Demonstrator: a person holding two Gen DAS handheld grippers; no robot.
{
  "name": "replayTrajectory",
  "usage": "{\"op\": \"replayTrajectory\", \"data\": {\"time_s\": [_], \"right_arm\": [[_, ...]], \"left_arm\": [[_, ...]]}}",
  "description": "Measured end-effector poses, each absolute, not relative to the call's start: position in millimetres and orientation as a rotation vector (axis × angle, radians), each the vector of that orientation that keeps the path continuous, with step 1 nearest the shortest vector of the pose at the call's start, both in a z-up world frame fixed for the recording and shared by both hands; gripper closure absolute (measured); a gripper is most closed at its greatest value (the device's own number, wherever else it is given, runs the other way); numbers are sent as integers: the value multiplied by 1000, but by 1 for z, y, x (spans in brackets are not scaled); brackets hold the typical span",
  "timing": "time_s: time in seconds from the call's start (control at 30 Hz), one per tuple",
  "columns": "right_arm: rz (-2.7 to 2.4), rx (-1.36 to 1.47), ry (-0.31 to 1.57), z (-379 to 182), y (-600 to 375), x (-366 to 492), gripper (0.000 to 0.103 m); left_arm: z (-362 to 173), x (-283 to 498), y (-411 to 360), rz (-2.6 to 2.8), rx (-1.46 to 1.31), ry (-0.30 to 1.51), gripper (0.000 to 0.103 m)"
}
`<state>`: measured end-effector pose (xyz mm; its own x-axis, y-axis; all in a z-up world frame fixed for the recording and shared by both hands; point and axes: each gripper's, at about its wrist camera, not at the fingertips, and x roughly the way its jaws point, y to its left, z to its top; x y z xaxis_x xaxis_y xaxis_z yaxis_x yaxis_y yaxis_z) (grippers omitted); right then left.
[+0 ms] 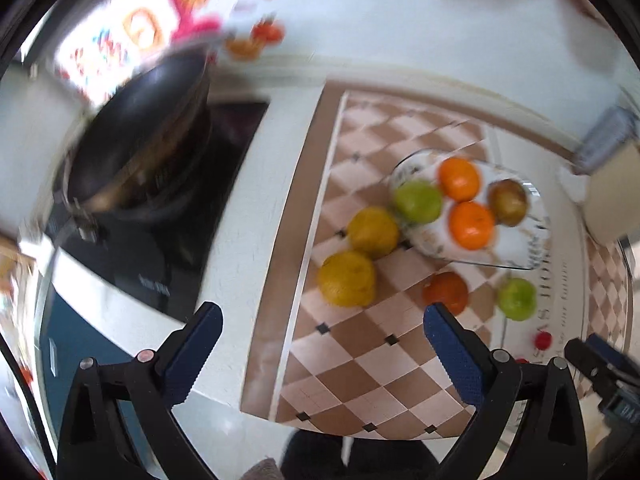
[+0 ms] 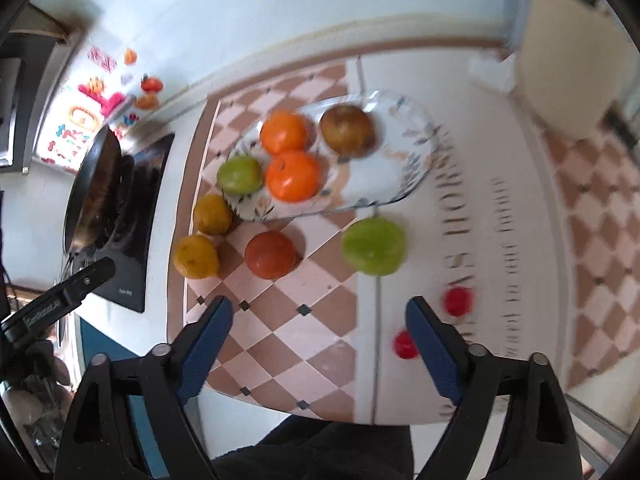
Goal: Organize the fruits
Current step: 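Grasp a lemon with the left tool while the right tool grasps a dark orange, then place the lemon on the plate with the left tool while the right places the dark orange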
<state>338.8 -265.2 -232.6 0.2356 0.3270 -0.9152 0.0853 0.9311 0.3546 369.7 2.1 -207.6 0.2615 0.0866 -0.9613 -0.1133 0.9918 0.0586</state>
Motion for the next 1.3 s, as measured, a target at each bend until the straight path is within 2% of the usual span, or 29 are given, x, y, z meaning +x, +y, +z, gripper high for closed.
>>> {"op": "replayTrajectory", "data": {"time_s": [0.2, 0.37, 0.43, 0.47, 0.5, 0.8, 0.87, 0.93, 1.03, 1.3], "right_arm": [[259, 343, 1408, -295, -218, 376, 15], [293, 282, 1466, -337, -181, 408, 16], [308, 257, 1482, -351, -169, 417, 23], [311, 239, 1498, -357, -165, 421, 36], [316, 227, 1512, -362, -161, 422, 43], [325, 195, 1535, -358, -182, 400, 43], [328, 204, 1553, -357, -192, 392, 43], [314, 219, 1559, -359, -200, 384, 43], [295, 254, 1571, -360, -212, 380, 43], [290, 284, 1569, -360, -231, 370, 43]], "left_arm": [[-261, 382, 27, 230, -125, 1434, 0], [-285, 397, 29, 249, -135, 1496, 0], [-291, 402, 28, 235, -144, 1523, 0], [-296, 405, 26, 226, -152, 1542, 0], [-299, 409, 25, 214, -158, 1554, 0], [-342, 433, -11, 55, -92, 1666, 0], [-346, 435, -15, 33, -97, 1658, 5], [-347, 437, -21, 30, -64, 1636, 28], [-345, 439, -24, 68, 13, 1592, 42], [-337, 397, -32, -22, -57, 1605, 43]]}}
